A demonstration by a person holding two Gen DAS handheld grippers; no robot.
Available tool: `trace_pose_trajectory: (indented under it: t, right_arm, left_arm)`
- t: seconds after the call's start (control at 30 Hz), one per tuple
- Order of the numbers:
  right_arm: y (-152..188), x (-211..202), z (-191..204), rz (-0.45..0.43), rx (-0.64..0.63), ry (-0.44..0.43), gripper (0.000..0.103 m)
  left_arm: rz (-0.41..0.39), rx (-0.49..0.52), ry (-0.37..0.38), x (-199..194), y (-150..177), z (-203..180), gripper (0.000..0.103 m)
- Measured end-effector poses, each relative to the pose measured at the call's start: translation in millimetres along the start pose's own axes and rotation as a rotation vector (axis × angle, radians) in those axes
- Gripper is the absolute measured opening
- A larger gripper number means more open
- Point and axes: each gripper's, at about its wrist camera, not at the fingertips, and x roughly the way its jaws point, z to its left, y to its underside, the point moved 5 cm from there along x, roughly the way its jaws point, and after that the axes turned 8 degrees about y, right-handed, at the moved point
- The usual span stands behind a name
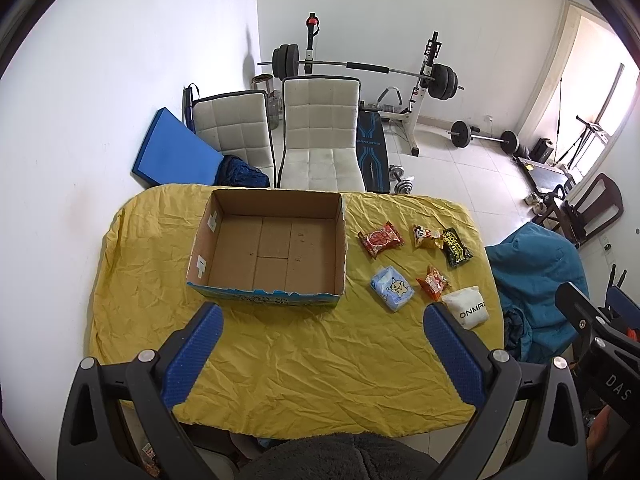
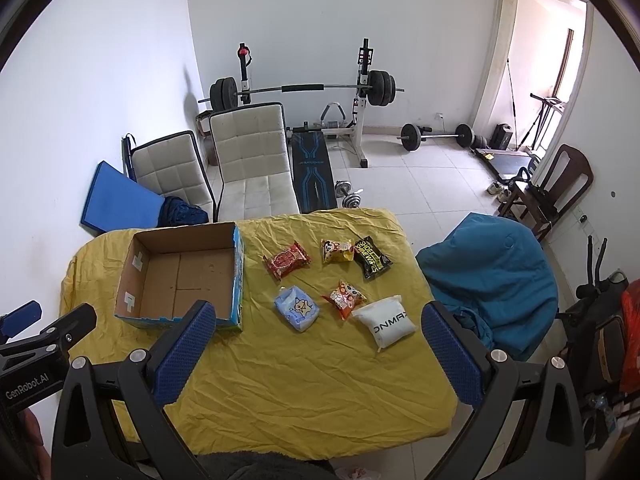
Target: Organize soft objects
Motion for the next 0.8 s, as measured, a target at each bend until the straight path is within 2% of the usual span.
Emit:
trace_pose_trajectory:
  t: [0.8]
  right_arm:
    - [-4, -10, 5, -0.025, 0.014, 0.005, 0.103]
  left_arm:
    - [-0.023, 0.006, 0.002, -7, -8, 3, 0.103]
